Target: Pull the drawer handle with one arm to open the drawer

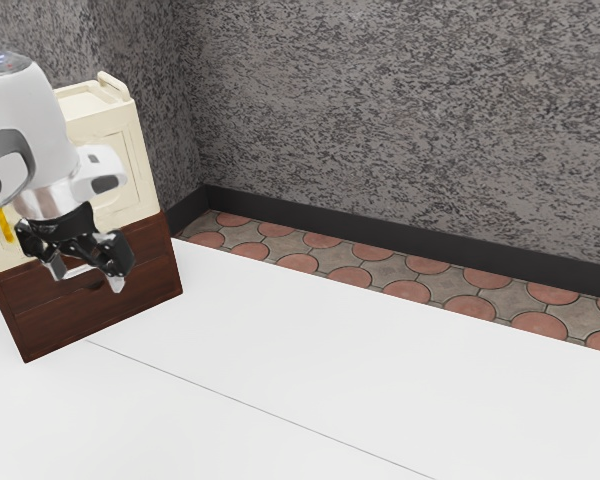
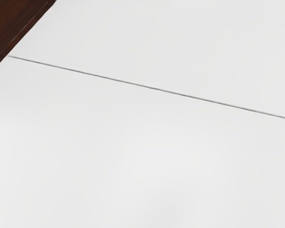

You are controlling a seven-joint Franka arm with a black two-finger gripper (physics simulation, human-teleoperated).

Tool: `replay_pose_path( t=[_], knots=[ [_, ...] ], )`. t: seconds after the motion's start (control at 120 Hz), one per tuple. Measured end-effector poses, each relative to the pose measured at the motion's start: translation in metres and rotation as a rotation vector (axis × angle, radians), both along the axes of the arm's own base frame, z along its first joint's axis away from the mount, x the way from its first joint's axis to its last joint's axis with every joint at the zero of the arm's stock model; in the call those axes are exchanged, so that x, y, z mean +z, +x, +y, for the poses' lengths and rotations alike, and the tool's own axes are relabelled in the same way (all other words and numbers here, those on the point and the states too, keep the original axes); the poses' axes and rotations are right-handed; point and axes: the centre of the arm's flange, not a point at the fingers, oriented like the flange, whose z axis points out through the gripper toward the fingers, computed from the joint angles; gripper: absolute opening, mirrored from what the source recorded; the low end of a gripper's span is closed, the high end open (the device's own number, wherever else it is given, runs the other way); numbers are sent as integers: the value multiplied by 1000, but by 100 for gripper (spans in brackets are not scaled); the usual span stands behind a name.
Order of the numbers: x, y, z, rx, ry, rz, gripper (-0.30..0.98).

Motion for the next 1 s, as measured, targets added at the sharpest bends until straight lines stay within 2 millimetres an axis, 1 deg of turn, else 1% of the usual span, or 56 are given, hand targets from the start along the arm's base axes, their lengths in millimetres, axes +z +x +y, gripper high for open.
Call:
replay_pose_path(
  t=[0.075, 0.125, 0.217, 0.325, 0.458, 0.533, 0.583, 0.692, 0.75, 0.817, 0.917, 1.0],
  knots=[
    [-16, 13, 3, -72, 82, -12, 69],
    [-21, 22, 9, -126, 118, -27, 69],
    [-17, 29, 14, -266, 155, -59, 69],
    [-1, 26, 17, -425, 192, -95, 69],
    [3, 22, 39, -586, 240, -66, 69],
    [0, 23, 59, -660, 260, -26, 69],
    [-9, 32, 77, -694, 260, 14, 69],
    [-45, 59, 106, -802, 237, 75, 69],
    [-65, 72, 118, -864, 228, 92, 69],
    [-85, 88, 125, -939, 225, 97, 69],
    [-97, 114, 133, -1038, 237, 85, 69],
    [-107, 123, 146, -1083, 243, 82, 69]
  ],
)
